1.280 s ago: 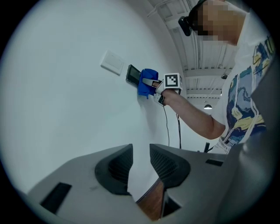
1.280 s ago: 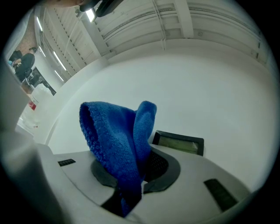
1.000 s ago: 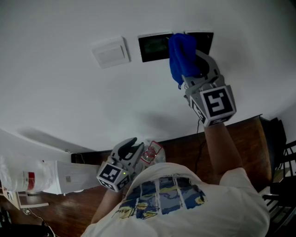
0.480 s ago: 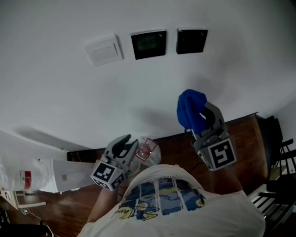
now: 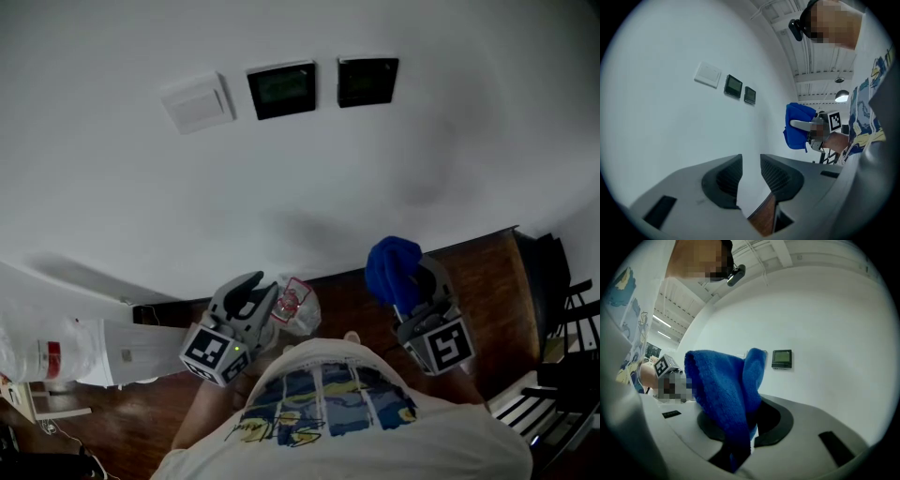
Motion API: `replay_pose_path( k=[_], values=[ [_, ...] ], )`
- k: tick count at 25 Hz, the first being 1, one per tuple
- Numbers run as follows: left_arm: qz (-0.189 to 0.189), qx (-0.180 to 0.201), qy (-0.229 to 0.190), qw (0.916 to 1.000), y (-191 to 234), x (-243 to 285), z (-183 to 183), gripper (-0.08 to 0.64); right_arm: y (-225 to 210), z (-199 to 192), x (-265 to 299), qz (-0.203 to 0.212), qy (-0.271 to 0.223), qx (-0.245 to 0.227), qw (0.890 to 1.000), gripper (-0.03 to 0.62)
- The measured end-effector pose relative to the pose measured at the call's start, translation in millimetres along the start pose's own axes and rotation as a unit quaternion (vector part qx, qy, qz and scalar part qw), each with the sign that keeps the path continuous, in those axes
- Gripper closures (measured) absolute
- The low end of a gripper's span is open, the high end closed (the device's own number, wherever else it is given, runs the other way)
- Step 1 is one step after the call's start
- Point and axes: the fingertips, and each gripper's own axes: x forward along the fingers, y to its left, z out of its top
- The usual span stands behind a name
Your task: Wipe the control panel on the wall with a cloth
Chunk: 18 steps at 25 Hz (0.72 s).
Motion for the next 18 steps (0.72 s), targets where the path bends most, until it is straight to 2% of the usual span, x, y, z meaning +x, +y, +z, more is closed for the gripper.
replay_pose_path(
  k=[18],
  values=[
    [0.011, 0.012, 0.002, 0.9999, -5.4, 6.7, 5.3, 0.463, -6.0, -11.6, -3.6, 0.008, 0.011, 0.01, 1.0, 0.497]
  ],
)
